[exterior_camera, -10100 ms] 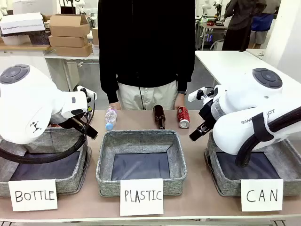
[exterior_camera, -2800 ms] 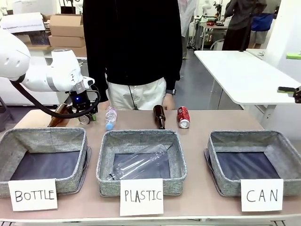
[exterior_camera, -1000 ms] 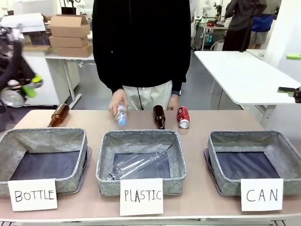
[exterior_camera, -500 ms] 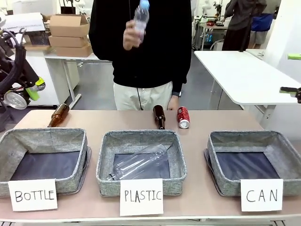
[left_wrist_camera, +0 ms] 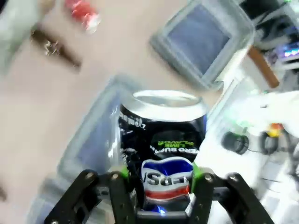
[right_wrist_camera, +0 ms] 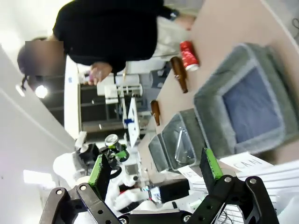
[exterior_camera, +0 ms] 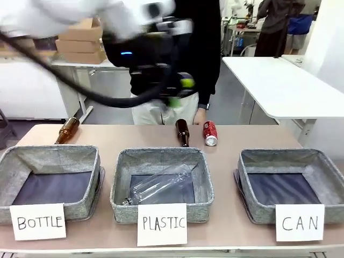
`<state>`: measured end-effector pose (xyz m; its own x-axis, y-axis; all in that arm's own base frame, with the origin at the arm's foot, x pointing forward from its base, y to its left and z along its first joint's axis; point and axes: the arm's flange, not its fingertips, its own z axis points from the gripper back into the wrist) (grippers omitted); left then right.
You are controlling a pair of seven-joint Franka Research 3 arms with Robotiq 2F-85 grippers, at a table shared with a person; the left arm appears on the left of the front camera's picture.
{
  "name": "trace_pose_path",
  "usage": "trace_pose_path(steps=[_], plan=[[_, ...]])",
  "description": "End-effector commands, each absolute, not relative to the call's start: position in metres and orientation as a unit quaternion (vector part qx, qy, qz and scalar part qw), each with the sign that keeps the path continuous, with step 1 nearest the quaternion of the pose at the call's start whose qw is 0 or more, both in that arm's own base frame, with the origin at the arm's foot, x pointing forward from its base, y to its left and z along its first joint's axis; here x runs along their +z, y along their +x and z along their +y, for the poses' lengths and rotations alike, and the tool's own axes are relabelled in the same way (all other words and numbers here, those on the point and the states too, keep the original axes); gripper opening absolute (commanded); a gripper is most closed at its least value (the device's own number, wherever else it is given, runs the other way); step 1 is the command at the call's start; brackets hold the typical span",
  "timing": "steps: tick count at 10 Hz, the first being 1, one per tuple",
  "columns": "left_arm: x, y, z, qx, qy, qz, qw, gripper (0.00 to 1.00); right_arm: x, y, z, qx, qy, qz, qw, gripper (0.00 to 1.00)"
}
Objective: Sort the can waste into the basket.
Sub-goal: Pick up the can waste from the table and place it in the right Fabric basket.
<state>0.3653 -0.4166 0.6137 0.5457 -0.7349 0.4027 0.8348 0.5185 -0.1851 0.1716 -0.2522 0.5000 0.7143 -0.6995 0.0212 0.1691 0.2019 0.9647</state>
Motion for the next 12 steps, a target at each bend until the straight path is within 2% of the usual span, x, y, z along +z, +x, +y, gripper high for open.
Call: trace_pose_path(steps=[1, 2, 4, 6, 12], plan=[[0.592, 0.384, -0.484, -0.562, -0.21, -0.226, 0.767, 0.38, 0.477, 0.154, -0.286, -0.303, 0.585, -0.237, 0.714, 1.0], [0.561, 0.367, -0.515, -0.592, -0.236, -0.263, 0.725, 0.38, 0.5, 0.172, -0.252, -0.294, 0.559, -0.237, 0.738, 1.0], [0.522, 0.346, -0.559, -0.637, -0.248, -0.184, 0.707, 0.38, 0.5, 0.172, -0.252, -0.294, 0.559, -0.237, 0.738, 1.0], [0.482, 0.331, -0.58, -0.643, -0.233, -0.153, 0.714, 0.38, 0.5, 0.172, -0.252, -0.294, 0.559, -0.237, 0.738, 1.0], [0.458, 0.356, -0.624, -0.641, -0.242, -0.113, 0.719, 0.38, 0.5, 0.172, -0.252, -0.294, 0.559, -0.237, 0.738, 1.0]])
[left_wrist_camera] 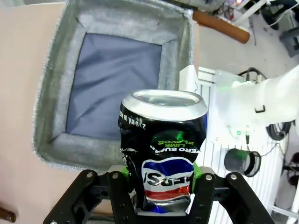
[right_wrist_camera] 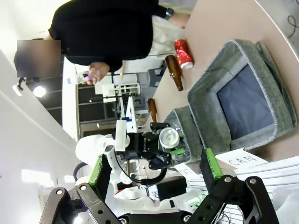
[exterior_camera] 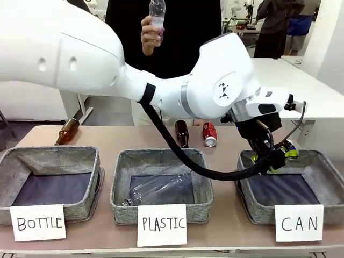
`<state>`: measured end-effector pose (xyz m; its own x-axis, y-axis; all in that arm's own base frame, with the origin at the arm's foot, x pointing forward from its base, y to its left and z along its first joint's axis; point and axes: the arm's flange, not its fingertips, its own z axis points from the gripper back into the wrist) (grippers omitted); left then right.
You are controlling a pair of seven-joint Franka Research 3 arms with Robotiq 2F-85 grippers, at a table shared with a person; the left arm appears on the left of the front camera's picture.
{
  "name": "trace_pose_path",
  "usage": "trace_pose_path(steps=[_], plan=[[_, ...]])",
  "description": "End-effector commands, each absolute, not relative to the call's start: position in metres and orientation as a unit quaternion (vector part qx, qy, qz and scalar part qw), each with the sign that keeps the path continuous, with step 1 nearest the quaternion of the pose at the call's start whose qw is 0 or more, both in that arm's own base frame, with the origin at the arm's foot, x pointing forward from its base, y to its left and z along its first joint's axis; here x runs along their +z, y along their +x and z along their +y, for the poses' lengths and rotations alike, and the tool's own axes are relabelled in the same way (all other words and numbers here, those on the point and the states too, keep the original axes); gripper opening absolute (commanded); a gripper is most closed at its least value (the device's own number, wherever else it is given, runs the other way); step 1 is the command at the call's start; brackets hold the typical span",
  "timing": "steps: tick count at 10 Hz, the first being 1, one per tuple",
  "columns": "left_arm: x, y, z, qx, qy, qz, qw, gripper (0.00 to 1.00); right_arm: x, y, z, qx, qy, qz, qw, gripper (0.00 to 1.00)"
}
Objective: Sort the can waste into the basket.
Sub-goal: Pick up the can waste from the table and place it in the right Fabric basket.
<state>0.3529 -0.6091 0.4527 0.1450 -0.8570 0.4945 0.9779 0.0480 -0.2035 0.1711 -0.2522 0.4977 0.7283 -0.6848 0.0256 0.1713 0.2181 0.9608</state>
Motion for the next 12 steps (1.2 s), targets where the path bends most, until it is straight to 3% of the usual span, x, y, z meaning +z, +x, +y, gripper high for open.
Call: trace_pose_path(steps=[1, 3, 10, 12], plan=[[0.456, 0.358, -0.628, -0.641, -0.235, -0.101, 0.724, 0.96, 0.5, 0.172, -0.252, -0.294, 0.559, -0.237, 0.738, 1.0], [0.453, 0.36, -0.628, -0.642, -0.226, -0.105, 0.725, 1.0, 0.5, 0.172, -0.252, -0.294, 0.559, -0.237, 0.738, 1.0], [0.457, 0.361, -0.619, -0.635, -0.229, -0.097, 0.731, 1.0, 0.5, 0.172, -0.252, -0.294, 0.559, -0.237, 0.738, 1.0], [0.486, 0.363, -0.583, -0.617, -0.237, -0.098, 0.744, 1.0, 0.5, 0.172, -0.252, -0.294, 0.559, -0.237, 0.738, 1.0]])
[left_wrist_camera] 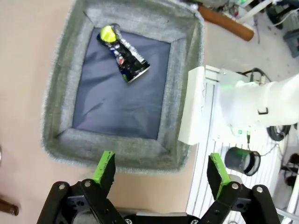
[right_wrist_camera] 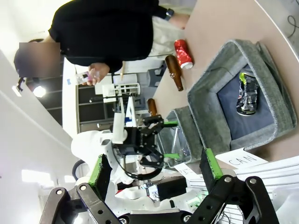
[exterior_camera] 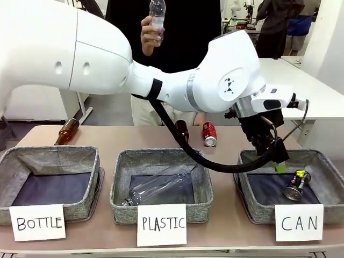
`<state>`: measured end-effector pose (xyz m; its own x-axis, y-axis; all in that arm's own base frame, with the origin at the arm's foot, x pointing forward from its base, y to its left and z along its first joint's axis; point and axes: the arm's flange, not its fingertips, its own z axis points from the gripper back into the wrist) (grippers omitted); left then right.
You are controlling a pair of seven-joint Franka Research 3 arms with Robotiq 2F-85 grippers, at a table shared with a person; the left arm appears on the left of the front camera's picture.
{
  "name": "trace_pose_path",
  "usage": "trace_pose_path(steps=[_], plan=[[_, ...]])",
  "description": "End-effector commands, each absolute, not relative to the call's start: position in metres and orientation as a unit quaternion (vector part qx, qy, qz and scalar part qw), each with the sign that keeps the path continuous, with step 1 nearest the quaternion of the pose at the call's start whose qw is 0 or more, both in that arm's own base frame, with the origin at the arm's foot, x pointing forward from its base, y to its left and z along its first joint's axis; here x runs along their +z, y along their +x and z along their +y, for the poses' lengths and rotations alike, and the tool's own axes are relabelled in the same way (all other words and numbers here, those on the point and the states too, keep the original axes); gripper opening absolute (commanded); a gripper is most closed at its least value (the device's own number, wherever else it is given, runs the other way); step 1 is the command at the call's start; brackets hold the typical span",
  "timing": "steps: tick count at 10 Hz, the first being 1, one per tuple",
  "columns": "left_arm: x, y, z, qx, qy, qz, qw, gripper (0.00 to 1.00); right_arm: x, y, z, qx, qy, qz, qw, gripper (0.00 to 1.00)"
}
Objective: Sort the can waste into the basket.
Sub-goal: Pick up the can waste from the table and place it in the right Fabric basket.
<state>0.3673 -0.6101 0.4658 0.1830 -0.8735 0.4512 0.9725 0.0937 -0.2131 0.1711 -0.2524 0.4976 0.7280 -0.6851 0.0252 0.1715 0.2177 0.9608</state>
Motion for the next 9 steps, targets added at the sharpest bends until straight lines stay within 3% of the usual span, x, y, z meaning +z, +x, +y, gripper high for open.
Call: trace_pose_path(steps=[1, 3, 6, 7, 8, 9], plan=[[0.518, 0.37, -0.543, -0.592, -0.254, -0.106, 0.758, 1.0, 0.5, 0.172, -0.252, -0.294, 0.559, -0.237, 0.738, 1.0], [0.583, 0.382, -0.428, -0.496, -0.267, -0.137, 0.815, 1.0, 0.5, 0.172, -0.252, -0.294, 0.559, -0.237, 0.738, 1.0], [0.63, 0.371, -0.245, -0.285, -0.249, -0.155, 0.913, 1.0, 0.506, 0.186, -0.227, -0.282, 0.563, -0.22, 0.745, 1.0], [0.641, 0.371, -0.168, -0.188, -0.272, -0.154, 0.931, 1.0, 0.519, 0.201, -0.192, -0.267, 0.587, -0.21, 0.735, 1.0], [0.645, 0.377, -0.097, -0.117, -0.319, -0.112, 0.934, 1.0, 0.529, 0.213, -0.158, -0.242, 0.608, -0.189, 0.732, 1.0], [0.639, 0.384, -0.032, -0.06, -0.39, -0.086, 0.915, 1.0, 0.54, 0.229, -0.121, -0.233, 0.634, -0.162, 0.719, 1.0]])
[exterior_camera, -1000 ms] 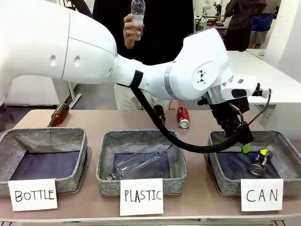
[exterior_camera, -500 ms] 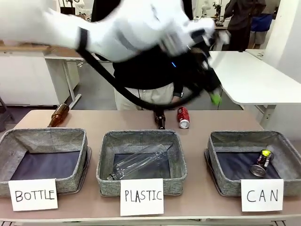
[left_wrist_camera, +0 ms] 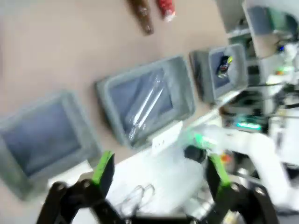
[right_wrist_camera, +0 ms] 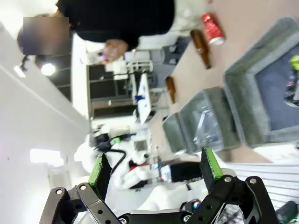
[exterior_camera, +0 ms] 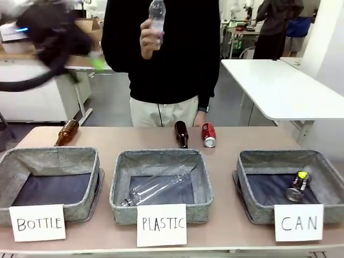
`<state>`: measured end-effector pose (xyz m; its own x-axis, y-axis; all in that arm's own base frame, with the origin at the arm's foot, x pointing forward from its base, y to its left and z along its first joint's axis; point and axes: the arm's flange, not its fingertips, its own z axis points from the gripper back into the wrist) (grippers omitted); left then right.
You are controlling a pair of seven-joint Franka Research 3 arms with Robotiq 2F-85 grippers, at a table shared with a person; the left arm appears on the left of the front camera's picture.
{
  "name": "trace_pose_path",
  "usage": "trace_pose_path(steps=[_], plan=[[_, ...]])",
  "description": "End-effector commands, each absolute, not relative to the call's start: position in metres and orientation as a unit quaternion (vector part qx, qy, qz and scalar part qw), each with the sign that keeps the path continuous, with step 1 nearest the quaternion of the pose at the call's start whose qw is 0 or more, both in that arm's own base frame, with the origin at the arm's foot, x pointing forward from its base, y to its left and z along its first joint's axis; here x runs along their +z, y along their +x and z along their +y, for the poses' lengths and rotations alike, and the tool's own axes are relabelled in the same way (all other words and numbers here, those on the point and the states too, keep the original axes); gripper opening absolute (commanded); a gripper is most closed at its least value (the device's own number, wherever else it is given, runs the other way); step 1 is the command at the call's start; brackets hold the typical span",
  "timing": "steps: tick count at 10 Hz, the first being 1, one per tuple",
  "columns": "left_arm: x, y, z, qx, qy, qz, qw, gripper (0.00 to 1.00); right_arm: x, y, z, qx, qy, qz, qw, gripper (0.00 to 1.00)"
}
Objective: Sort the can waste into the basket.
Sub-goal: Pick up the can waste from the table and place it in the right Fabric basket.
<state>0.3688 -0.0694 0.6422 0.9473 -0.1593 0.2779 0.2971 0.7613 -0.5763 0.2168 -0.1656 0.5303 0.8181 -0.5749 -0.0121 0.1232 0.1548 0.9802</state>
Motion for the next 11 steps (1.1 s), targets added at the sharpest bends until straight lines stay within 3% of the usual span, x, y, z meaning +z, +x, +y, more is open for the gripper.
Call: trace_pose_path(steps=[1, 3, 5, 6, 7, 11], plan=[[0.626, 0.383, 0.022, -0.059, -0.482, -0.048, 0.873, 1.0, 0.55, 0.245, -0.082, -0.253, 0.643, -0.13, 0.711, 1.0], [0.588, 0.363, 0.098, -0.057, -0.616, -0.082, 0.782, 1.0, 0.562, 0.279, -0.007, -0.255, 0.64, -0.066, 0.722, 1.0], [0.549, 0.356, 0.129, -0.035, -0.674, -0.109, 0.73, 1.0, 0.559, 0.297, 0.042, -0.253, 0.617, -0.034, 0.745, 1.0], [0.533, 0.364, 0.131, -0.043, -0.687, -0.084, 0.721, 1.0, 0.573, 0.289, -0.006, -0.233, 0.645, -0.049, 0.726, 1.0], [0.562, 0.35, 0.144, -0.027, -0.643, -0.11, 0.758, 1.0, 0.573, 0.289, -0.006, -0.233, 0.645, -0.049, 0.726, 1.0], [0.562, 0.35, 0.144, -0.027, -0.643, -0.11, 0.758, 1.0, 0.573, 0.289, -0.006, -0.233, 0.645, -0.049, 0.726, 1.0]])
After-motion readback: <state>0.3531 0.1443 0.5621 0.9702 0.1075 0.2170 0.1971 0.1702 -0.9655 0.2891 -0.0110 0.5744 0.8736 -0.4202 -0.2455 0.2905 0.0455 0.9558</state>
